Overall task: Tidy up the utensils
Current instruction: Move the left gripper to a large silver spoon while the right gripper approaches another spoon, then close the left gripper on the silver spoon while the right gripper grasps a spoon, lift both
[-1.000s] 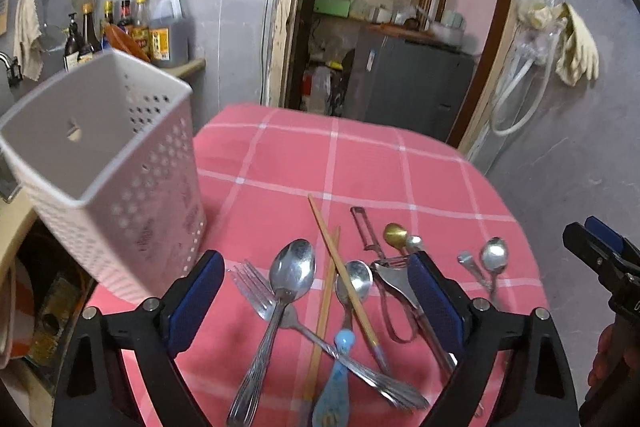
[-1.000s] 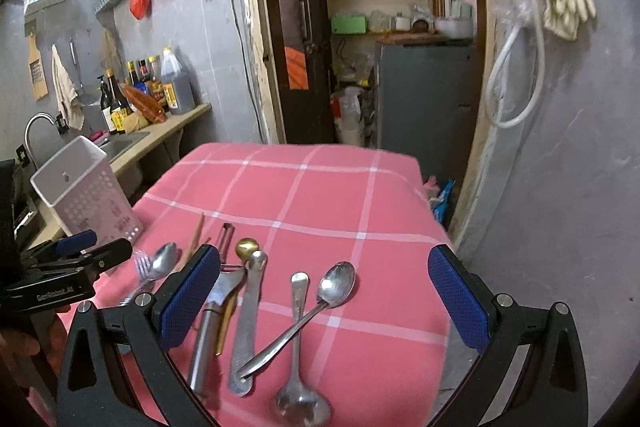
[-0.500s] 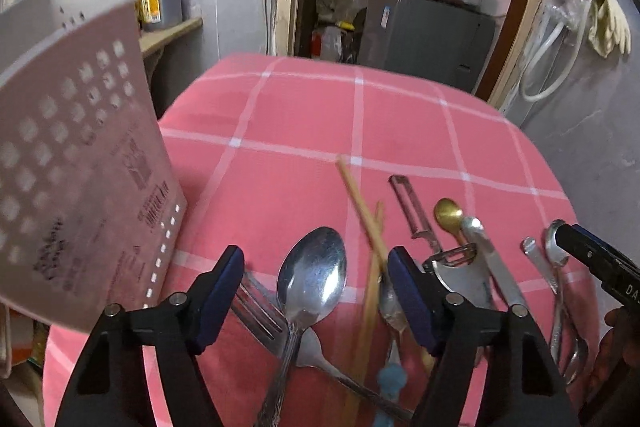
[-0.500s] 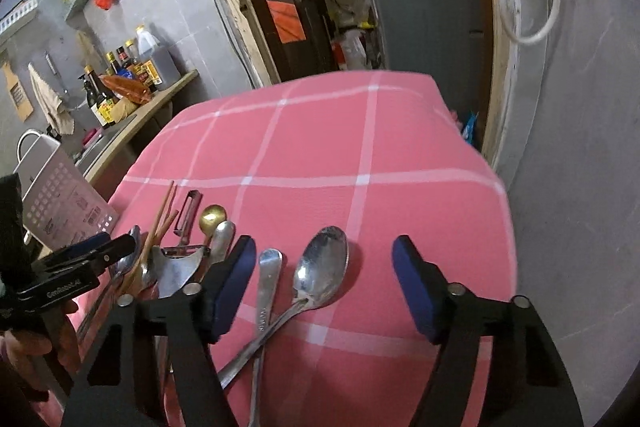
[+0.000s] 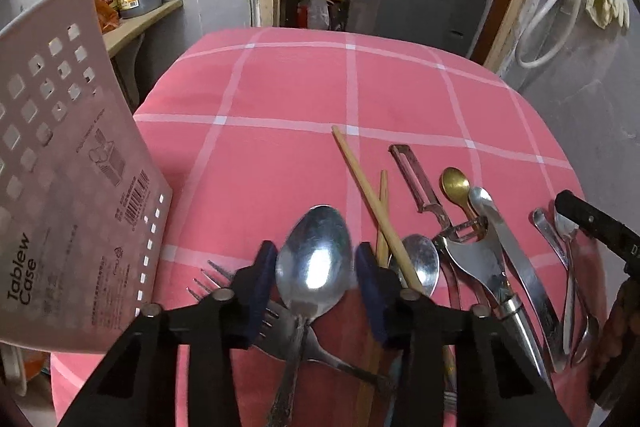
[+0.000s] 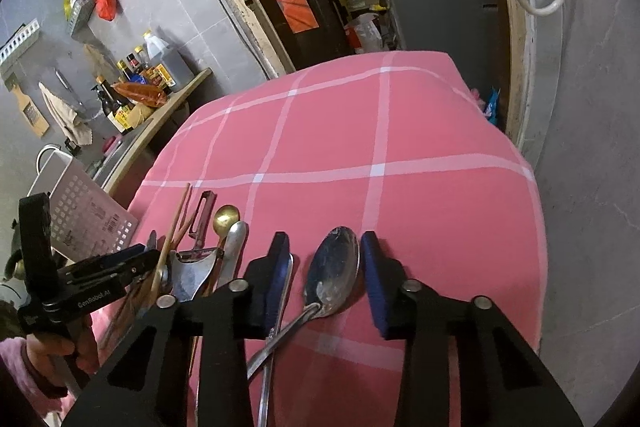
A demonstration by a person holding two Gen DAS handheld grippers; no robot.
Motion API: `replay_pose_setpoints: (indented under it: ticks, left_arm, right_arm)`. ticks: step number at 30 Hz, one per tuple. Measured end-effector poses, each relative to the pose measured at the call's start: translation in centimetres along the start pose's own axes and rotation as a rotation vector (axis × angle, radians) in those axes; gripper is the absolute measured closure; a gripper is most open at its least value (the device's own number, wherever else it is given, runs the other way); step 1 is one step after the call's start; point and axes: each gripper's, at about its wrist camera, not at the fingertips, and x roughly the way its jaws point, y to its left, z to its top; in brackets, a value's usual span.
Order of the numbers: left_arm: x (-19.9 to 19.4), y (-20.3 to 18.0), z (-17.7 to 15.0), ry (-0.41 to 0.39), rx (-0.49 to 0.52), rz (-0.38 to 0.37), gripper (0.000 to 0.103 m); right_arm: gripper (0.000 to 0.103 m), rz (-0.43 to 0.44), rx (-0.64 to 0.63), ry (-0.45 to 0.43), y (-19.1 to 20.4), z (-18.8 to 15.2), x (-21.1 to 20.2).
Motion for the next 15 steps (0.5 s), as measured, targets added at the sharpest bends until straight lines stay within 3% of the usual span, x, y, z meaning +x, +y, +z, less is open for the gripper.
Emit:
replay_pose_setpoints:
  ticks: [4,6,15]
  left_arm:
    - [-0.3,0.4,0.0,0.02,-0.034,-0.031,0.066]
    - [-0.7,0.3,0.0,0.016,-0.03,-0.036,0.066]
    - [-3.2,-1.1,0.3,-0.03,-0.014,-0.083,0.066]
  right_arm:
    - [0.086,0.005,0.029,0.011,-0.4,-0.2,-0.2]
    - [0.097,0.003,0.04,0.019,-0.6,-0.4,-0.4]
    - [0.1,0.001,0.02,-0.02,0.4,-0.5,-3.2]
